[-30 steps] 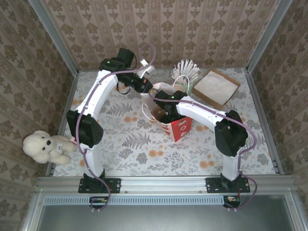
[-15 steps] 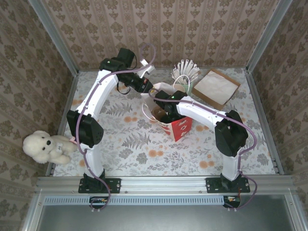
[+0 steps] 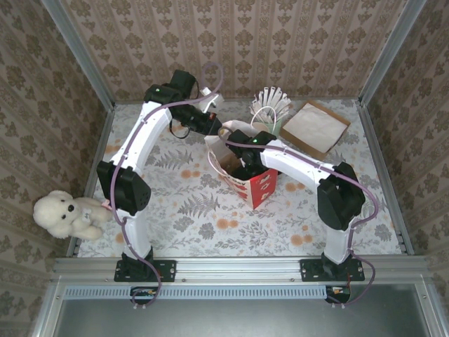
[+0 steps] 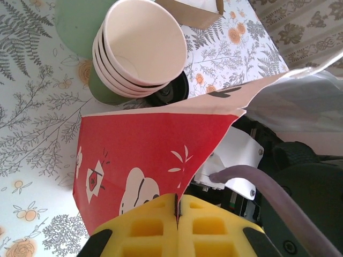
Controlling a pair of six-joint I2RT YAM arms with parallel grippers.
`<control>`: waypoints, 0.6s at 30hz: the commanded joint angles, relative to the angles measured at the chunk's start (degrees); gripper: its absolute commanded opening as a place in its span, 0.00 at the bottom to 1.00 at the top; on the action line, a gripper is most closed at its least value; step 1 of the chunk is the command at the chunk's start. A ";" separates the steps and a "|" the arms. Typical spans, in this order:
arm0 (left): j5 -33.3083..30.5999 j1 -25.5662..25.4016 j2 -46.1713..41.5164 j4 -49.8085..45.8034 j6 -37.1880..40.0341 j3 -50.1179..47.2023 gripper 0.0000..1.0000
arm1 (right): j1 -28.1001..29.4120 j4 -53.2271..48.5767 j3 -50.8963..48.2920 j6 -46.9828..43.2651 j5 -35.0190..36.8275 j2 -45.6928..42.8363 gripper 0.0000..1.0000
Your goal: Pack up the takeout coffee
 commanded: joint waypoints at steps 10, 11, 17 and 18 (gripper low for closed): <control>-0.40 -0.01 -0.30 -1.57 -1.61 1.86 0.00 | 0.11 2.66 -0.10 -1.79 -1.43 -5.85 1.00; -0.39 -0.03 -0.23 -1.64 -1.53 1.88 0.00 | 0.15 2.77 -0.15 -1.84 -1.03 -6.22 1.00; -0.21 -0.04 -0.12 -1.34 -1.27 1.59 0.00 | 0.24 8.10 -2.17 -2.79 -0.47 -10.47 1.00; -0.17 0.00 -0.12 -1.22 -1.22 1.50 0.00 | 0.31 9.80 -2.50 -3.13 -1.39 -11.43 1.00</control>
